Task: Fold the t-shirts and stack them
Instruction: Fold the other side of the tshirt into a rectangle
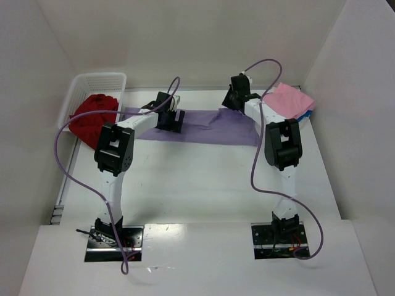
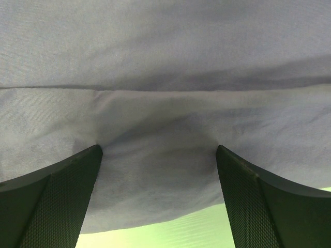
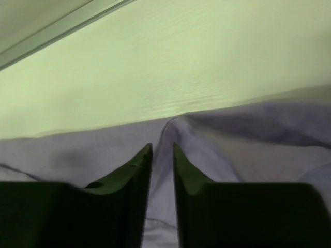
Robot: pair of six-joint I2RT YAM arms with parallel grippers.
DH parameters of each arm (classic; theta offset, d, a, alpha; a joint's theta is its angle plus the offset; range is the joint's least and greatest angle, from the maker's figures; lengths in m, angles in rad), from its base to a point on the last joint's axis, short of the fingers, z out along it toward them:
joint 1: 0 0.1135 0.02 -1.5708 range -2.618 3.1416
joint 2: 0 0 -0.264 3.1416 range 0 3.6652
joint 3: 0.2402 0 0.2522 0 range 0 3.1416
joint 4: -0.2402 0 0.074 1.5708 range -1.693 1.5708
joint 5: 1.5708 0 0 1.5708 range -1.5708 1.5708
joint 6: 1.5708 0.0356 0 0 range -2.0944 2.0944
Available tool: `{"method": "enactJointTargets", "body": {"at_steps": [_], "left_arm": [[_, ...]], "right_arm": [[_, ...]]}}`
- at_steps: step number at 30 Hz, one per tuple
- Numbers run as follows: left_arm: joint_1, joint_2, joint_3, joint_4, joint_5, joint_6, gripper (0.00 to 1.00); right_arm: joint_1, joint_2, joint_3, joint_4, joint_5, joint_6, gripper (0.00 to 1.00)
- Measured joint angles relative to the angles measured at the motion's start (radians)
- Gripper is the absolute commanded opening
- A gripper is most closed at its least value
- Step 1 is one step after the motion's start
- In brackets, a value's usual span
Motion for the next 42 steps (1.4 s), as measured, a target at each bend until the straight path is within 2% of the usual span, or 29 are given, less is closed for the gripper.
{"method": "enactJointTargets", "body": {"at_steps": [1,2,6,12,21,25,28,29,35,39,42], "left_arm": [[0.000,0.000,0.000,0.000,0.000,0.000,0.99],[0.000,0.000,0.000,0.000,0.000,0.000,0.99],[0.000,0.001,0.001,0.000,0.000,0.000,0.99],[0.000,0.001,0.001,0.000,0.000,0.000,0.99],[0.026,-0.015,0.005,-0.016,-0.012,0.034,0.99],[0.084,-0.051,0.005,-0.014,0.015,0.116,0.99],[0.121,-0.076,0.005,-0.010,0.024,0.215,0.99],[0.132,-0.081,0.005,-0.007,0.030,0.250,0.96],[0.200,-0.084,0.042,-0.013,0.129,0.420,0.98],[0.240,-0.074,0.092,-0.013,0.127,0.505,0.99],[0.253,-0.062,0.107,-0.014,0.108,0.555,0.99]], "right_arm": [[0.000,0.018,0.021,0.000,0.001,-0.005,0.40],[0.000,0.033,0.035,0.000,0.002,-0.007,0.47],[0.000,0.063,0.046,-0.014,0.002,-0.023,0.63],[-0.006,0.026,0.009,-0.021,0.004,-0.039,0.67],[-0.027,-0.291,-0.300,0.010,-0.013,-0.055,0.67],[-0.029,-0.363,-0.439,0.032,-0.036,-0.055,0.66],[-0.027,-0.364,-0.512,0.031,-0.051,-0.054,0.70],[-0.026,-0.364,-0.531,0.027,-0.053,-0.054,0.71],[-0.023,-0.372,-0.554,0.026,-0.082,-0.051,0.77],[-0.023,-0.401,-0.554,0.027,-0.087,-0.052,0.81],[-0.023,-0.413,-0.553,0.026,-0.090,-0.051,0.90]]}}
